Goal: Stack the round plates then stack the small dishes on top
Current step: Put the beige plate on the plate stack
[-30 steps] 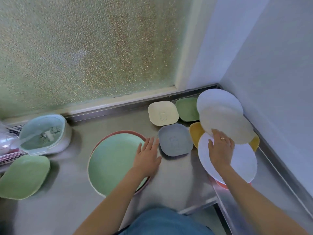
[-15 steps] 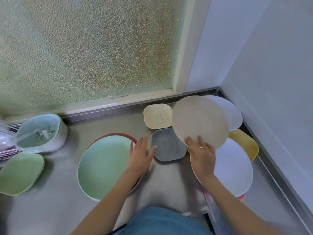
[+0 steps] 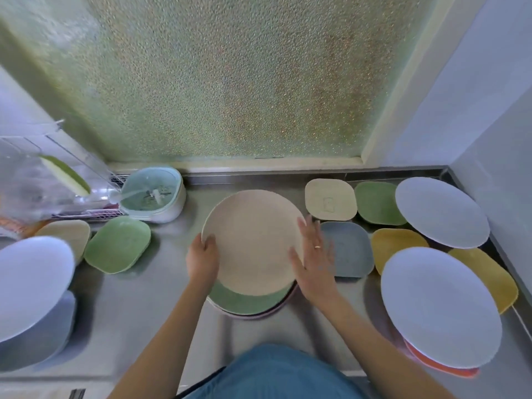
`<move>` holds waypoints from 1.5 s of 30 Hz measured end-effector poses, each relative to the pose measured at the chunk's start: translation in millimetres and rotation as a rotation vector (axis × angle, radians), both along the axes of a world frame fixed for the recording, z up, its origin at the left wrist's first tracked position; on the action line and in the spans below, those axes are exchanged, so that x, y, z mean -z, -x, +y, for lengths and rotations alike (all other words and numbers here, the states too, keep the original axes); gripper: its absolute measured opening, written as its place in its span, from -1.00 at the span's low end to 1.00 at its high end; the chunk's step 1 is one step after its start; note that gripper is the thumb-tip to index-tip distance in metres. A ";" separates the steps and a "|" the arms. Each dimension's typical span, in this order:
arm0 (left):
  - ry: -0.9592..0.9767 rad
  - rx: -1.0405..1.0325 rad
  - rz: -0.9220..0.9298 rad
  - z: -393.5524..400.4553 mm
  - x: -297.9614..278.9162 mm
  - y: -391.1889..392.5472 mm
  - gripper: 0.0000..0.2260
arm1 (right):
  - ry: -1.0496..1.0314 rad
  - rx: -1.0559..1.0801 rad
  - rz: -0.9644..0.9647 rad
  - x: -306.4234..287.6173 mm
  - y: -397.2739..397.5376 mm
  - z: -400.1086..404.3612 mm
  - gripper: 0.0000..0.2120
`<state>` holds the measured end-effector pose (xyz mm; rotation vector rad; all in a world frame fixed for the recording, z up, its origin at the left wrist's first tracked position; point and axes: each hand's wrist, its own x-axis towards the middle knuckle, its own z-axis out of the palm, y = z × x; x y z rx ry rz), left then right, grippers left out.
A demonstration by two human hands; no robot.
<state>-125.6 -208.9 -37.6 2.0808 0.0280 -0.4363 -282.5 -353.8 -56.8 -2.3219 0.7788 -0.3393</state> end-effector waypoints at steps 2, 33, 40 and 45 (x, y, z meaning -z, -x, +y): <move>0.017 0.040 -0.008 12.4 4.8 -3.4 -0.79 | -0.187 0.230 0.090 6.2 -14.0 -3.4 -0.53; -0.323 0.430 -0.058 43.3 52.3 -26.5 -0.62 | 0.075 0.209 0.431 37.0 -40.2 19.4 -0.42; -0.325 0.450 -0.059 46.8 50.6 -25.9 -0.63 | 0.045 0.186 0.408 39.6 -38.3 16.7 -0.46; -0.343 0.437 -0.041 61.7 45.5 -19.1 -0.65 | -0.025 0.165 0.305 48.1 -33.7 27.7 -0.46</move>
